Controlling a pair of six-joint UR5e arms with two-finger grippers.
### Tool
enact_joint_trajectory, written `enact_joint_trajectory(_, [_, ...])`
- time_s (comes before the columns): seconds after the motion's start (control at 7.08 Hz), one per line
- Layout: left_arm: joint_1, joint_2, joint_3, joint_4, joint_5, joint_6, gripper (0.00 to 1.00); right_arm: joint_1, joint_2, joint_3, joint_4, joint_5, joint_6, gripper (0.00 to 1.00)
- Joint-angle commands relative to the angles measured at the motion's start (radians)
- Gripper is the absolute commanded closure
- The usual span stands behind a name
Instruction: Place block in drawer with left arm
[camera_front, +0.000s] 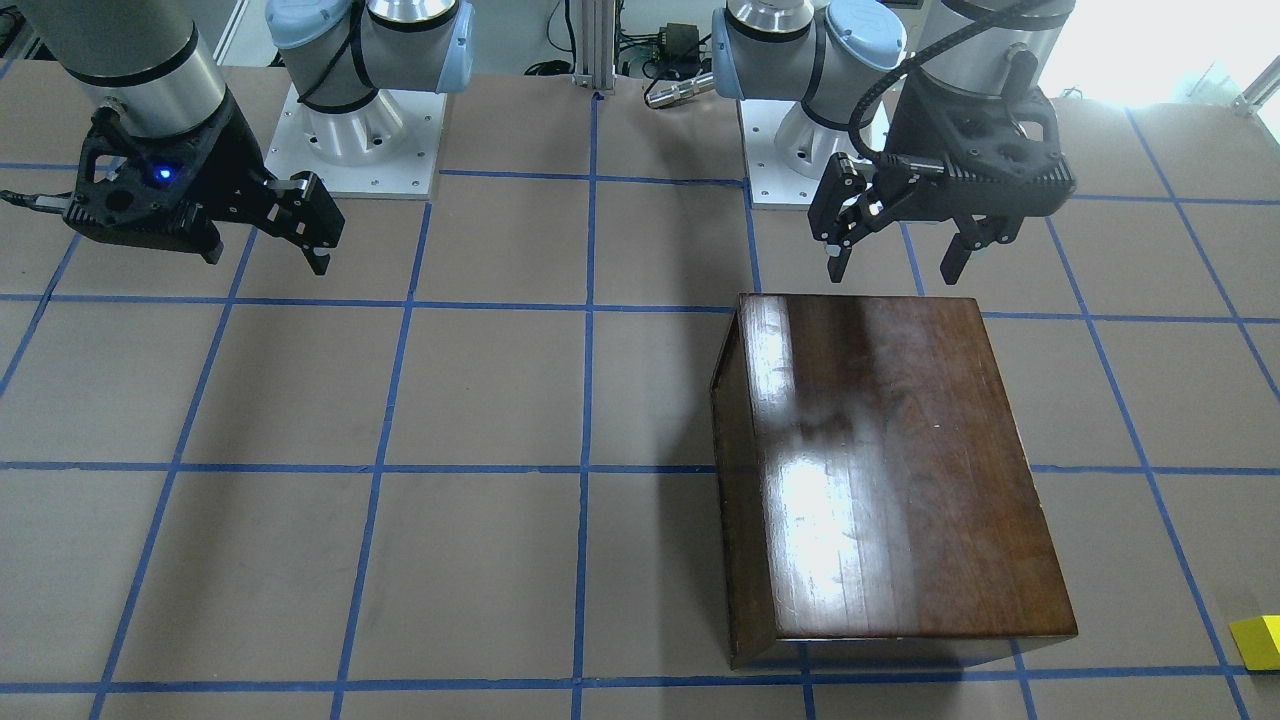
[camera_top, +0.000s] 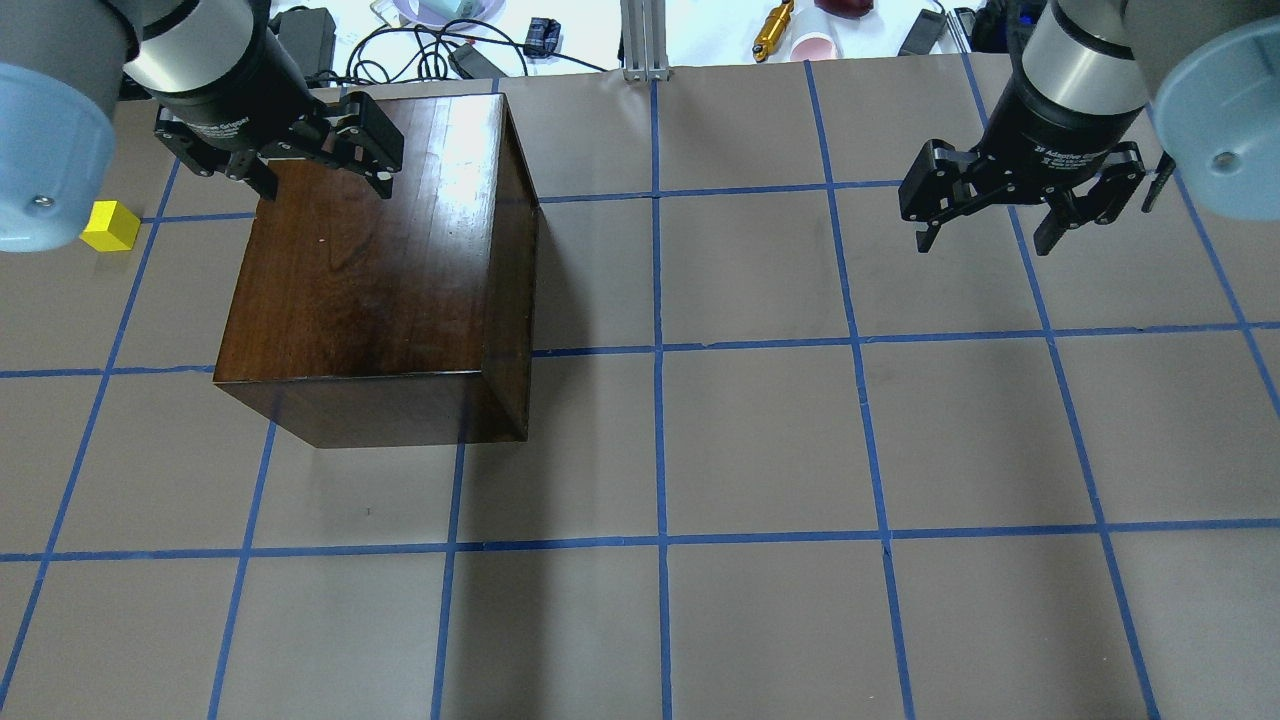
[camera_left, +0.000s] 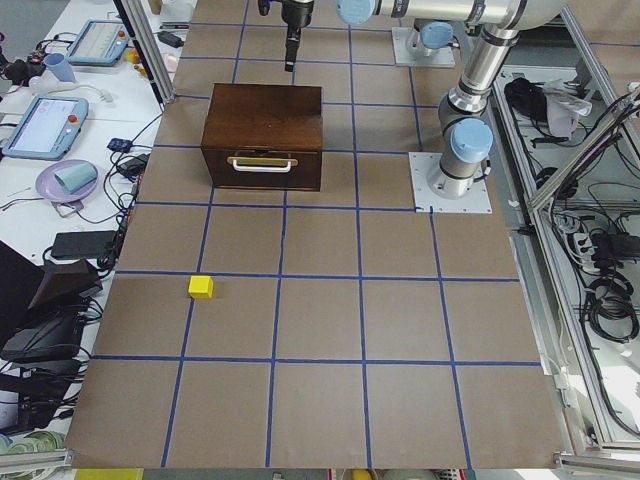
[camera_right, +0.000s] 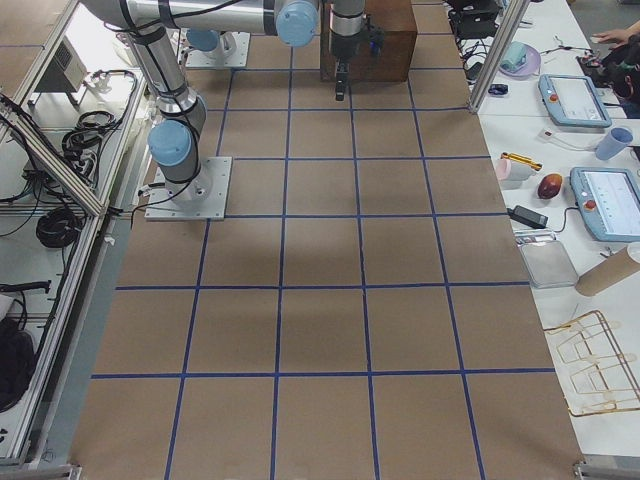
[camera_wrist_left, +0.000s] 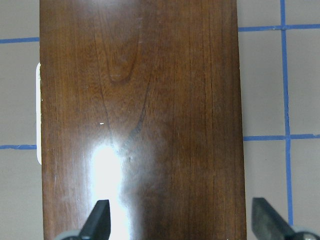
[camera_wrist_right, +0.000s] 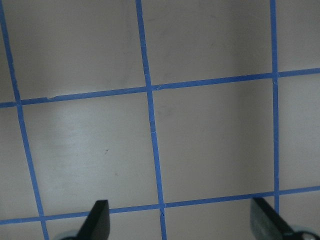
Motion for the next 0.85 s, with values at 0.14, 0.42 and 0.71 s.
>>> enact_joint_trajectory(0.14, [0.055,-0.015,-0.001,0.000,-0.004,0.029,0.00,0.000,0.000,0.000,0.000,0.000,0.000,0.00])
enact_joint_trajectory(0.42, [0.156,-0.037,-0.005,0.002,-0.047,0.200,0.00,0.000,0.000,0.000,0.000,0.000,0.000,0.00])
enact_joint_trajectory(0.71, [0.276,-0.083,0.000,0.024,-0.072,0.379,0.00,0.000,0.000,0.000,0.000,0.000,0.000,0.00])
